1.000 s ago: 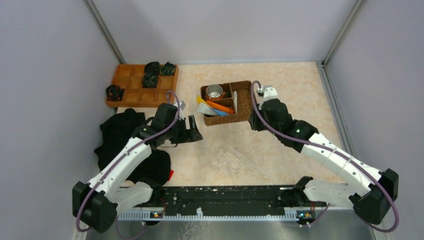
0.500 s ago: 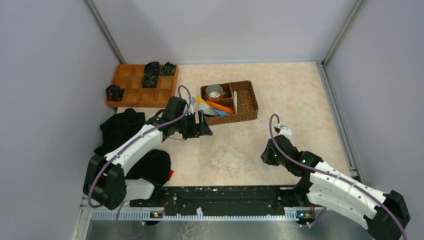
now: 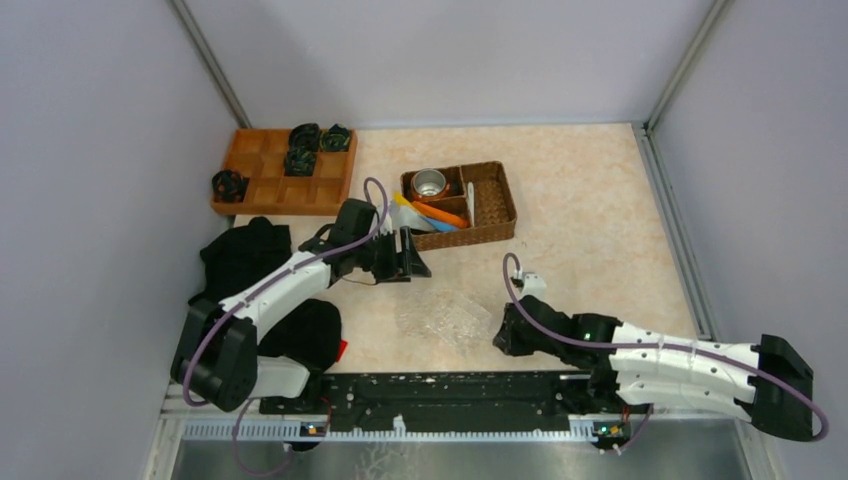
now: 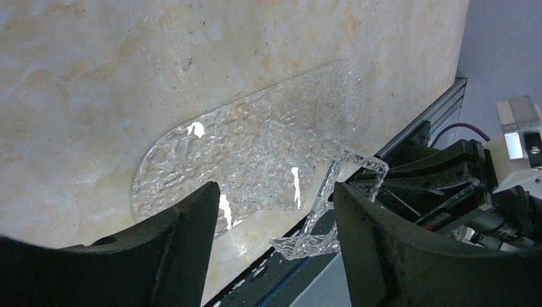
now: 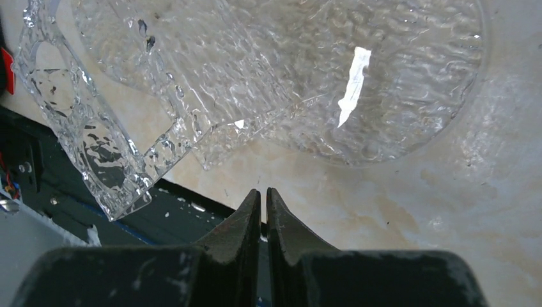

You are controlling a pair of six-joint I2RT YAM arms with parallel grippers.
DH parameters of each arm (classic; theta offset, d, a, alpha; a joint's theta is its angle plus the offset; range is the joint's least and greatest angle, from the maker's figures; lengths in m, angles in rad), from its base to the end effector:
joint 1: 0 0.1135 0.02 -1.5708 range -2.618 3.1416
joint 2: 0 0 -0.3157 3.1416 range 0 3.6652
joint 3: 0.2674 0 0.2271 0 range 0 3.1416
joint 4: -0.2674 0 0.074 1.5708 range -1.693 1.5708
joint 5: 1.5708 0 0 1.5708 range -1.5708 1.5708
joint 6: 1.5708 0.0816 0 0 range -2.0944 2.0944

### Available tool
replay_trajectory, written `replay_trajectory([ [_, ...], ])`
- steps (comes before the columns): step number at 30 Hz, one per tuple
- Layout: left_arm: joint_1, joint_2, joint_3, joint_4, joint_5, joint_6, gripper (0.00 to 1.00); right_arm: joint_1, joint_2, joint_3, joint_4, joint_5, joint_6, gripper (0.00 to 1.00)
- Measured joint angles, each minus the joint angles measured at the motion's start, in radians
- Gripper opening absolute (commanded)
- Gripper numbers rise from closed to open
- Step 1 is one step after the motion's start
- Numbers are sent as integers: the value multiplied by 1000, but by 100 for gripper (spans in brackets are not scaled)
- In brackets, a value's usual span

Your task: Prepare toiletry sets of a toothbrush and toothpaste on the tray

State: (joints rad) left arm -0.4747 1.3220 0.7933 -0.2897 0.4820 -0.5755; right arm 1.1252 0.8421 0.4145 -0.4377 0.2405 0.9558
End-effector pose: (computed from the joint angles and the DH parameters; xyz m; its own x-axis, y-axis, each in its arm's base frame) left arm 0.2154 -0.1532 0.2540 -0.9185 -0.0702 -0.3891 0.2227 0.7213 -0.6558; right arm 0.0750 0.1119 0.1961 -0.8507 0.0594 -0.5222 -0.1992 0.8830 0.4250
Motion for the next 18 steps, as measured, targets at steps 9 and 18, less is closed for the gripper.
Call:
replay_trajectory([
  [9,0,-23,-39,9,9,-8,72,44,30,3,36,37,45,7],
  [18,0,-100,-58,-13,5,-6,72,44,160,61,109,58,35,7],
])
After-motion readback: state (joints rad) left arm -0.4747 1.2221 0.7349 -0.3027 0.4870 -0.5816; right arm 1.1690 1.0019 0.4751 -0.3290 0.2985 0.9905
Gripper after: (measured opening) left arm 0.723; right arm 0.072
